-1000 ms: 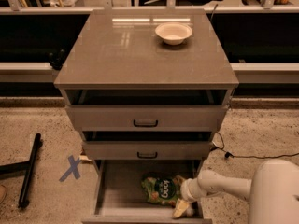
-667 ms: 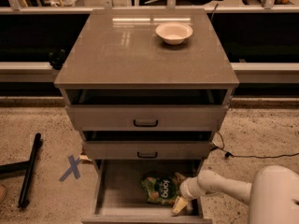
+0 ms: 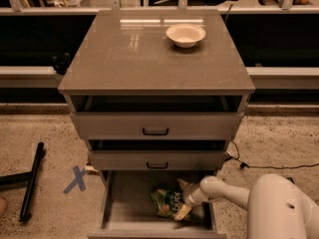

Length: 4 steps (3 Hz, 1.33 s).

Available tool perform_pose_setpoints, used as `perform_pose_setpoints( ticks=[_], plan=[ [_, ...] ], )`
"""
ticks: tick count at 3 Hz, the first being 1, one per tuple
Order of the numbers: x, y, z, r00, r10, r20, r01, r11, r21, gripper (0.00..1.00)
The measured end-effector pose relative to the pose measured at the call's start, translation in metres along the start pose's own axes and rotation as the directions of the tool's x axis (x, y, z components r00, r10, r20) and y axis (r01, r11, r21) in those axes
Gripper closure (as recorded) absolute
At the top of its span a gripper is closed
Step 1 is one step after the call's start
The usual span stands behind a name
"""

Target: Pick green rice chip bag from bottom drawer and place on counter

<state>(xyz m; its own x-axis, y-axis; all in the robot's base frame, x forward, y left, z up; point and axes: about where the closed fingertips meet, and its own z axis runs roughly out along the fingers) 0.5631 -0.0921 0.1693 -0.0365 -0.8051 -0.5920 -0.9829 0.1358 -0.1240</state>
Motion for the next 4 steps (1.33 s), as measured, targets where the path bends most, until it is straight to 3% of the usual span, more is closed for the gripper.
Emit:
perform_pose_setpoints(
  ticks=[1, 2, 4],
  plan=[
    [0.010, -0.013, 0.022, 1.000, 0.005, 0.006, -0.005, 1.0000, -0.008, 0.00],
    [0.028, -0.020, 0.044, 0.999, 0.036, 0.012, -0.036, 0.9990, -0.027, 0.18],
    [0.039, -0.026, 0.049, 0.998, 0.057, 0.020, -0.057, 0.9980, -0.027, 0.63]
  ],
)
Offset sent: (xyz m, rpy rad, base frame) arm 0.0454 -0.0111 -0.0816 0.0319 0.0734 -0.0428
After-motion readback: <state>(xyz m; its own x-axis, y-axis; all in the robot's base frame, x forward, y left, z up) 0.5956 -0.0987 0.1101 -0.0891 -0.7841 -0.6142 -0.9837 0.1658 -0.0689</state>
